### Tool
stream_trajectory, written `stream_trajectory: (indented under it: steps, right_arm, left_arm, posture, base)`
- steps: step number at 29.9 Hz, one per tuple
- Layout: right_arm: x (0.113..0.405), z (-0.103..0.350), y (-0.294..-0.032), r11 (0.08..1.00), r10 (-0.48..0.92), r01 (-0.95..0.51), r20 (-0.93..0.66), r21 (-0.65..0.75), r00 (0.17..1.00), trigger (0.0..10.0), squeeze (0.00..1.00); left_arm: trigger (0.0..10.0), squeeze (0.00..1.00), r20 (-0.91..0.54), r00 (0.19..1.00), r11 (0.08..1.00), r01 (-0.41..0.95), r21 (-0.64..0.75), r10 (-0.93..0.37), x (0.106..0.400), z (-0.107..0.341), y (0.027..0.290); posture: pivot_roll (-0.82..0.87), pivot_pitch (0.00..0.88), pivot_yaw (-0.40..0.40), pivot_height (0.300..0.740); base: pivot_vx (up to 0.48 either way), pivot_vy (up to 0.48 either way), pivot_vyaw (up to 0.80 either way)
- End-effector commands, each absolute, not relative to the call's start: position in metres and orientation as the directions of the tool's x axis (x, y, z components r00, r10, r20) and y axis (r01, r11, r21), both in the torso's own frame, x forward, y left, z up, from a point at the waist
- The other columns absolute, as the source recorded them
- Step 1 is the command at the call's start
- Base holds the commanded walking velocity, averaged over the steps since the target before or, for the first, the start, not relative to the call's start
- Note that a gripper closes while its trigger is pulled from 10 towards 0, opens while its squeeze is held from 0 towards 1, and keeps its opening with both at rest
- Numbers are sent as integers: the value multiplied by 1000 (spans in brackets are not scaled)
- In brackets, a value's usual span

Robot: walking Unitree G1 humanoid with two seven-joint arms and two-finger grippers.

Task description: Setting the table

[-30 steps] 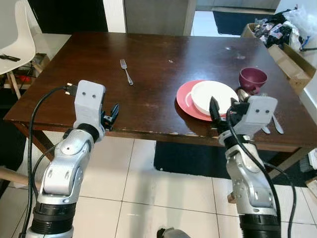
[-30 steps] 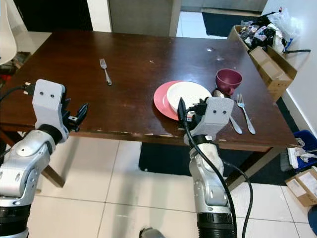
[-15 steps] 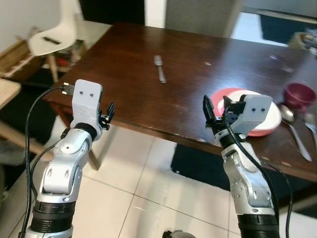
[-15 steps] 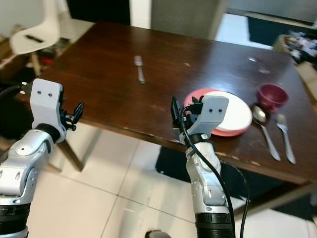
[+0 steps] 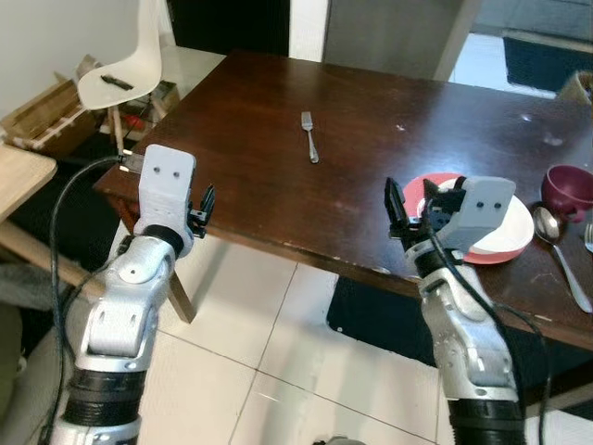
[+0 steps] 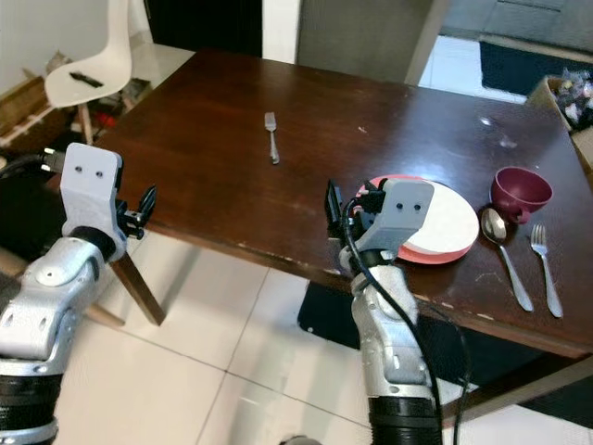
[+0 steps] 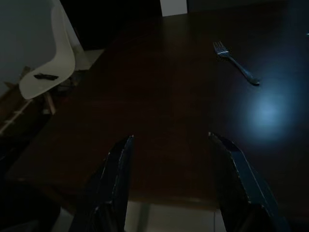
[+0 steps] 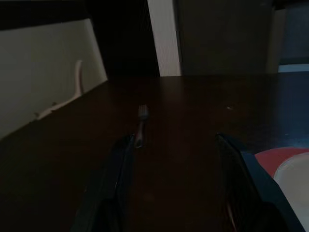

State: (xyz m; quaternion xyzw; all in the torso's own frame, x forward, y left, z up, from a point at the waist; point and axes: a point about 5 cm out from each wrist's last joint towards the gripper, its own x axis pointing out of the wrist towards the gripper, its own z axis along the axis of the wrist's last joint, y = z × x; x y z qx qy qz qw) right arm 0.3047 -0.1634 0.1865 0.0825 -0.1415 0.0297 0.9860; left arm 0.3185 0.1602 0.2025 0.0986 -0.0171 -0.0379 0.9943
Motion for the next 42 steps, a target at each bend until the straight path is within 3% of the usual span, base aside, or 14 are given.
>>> stream_trajectory:
  steps: [1,11,18,28,31,42]
  right_arm:
    - [305,189,-159,982,48,-100,297,162,954,10000,0]
    - [306,191,-158,980,62,-116,305,161,950,10000,0]
    - [308,192,-167,987,33,-80,305,141,952,10000,0]
    - [311,193,-175,993,18,-51,289,106,957,10000,0]
    - [314,191,-177,994,21,-49,275,97,961,10000,0]
    - [348,190,-167,969,239,-245,129,34,962,10000,0]
  left_arm:
    - [10000,0,14,998,978,53,204,-57,319,198,166]
    - [10000,0,17,998,978,60,201,-65,319,198,164]
    - [10000,0,12,989,969,139,205,-145,317,197,155]
    - [10000,0,-33,912,899,409,156,-410,302,198,135]
    - [10000,0,-45,899,882,437,175,-436,301,198,135]
    - [10000,0,-100,940,906,340,251,-325,330,213,150]
  posture:
    - [-21,36,58,740]
    - [-21,35,56,740]
    - [-24,28,58,740]
    - [-22,29,58,740]
    - [-18,30,60,740]
    - [14,74,65,740]
  base:
    - [480,0,0]
    - [480,0,0]
    - [480,0,0]
    - [198,0,0]
    - [0,0,0]
    - [0,0,0]
